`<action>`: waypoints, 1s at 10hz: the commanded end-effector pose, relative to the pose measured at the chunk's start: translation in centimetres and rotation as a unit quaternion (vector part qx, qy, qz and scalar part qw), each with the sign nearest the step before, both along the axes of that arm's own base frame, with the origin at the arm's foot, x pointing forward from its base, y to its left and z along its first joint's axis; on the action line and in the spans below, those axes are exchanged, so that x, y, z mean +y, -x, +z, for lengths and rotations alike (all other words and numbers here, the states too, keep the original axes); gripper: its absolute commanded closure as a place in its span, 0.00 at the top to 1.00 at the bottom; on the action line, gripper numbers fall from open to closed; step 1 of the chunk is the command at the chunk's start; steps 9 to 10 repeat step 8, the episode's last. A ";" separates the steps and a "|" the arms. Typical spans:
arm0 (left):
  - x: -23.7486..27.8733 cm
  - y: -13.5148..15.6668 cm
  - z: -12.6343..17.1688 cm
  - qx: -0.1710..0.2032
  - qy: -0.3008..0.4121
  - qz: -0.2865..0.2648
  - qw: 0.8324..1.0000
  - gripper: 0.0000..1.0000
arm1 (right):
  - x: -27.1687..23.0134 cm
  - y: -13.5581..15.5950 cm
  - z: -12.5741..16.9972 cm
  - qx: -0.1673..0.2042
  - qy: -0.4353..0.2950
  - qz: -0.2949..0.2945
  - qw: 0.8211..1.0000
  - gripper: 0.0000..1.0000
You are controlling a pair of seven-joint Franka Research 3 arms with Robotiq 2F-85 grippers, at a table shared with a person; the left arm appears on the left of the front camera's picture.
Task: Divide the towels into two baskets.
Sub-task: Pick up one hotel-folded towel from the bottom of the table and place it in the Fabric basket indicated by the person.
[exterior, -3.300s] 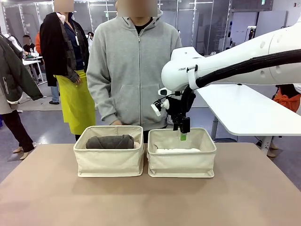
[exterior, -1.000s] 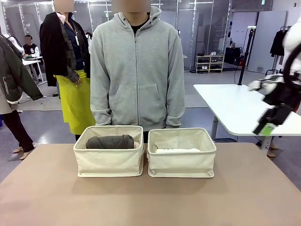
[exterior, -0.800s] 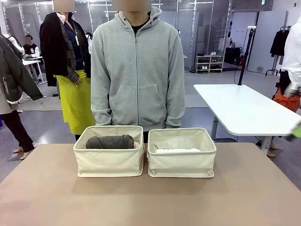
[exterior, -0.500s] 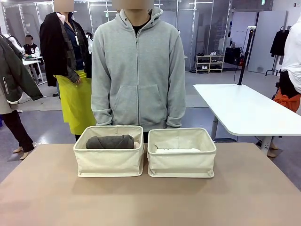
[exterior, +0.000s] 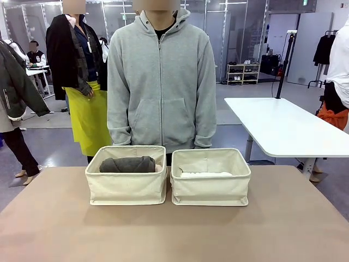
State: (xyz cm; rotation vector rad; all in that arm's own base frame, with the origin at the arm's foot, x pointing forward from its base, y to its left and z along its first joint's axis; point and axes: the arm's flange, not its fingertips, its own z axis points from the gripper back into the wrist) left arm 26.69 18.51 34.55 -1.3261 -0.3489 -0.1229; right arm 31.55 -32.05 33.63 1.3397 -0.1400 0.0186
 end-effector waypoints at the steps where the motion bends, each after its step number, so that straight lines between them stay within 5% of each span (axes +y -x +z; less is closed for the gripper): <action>1: 0.1 0.5 0.3 0.003 0.005 -0.002 1.000 1.00 | -0.3 -0.1 1.6 -0.011 0.016 0.015 1.000 1.00; 10: 0.1 0.5 0.3 0.003 0.005 -0.002 1.000 1.00 | -0.3 -0.1 1.6 -0.011 0.016 0.015 1.000 1.00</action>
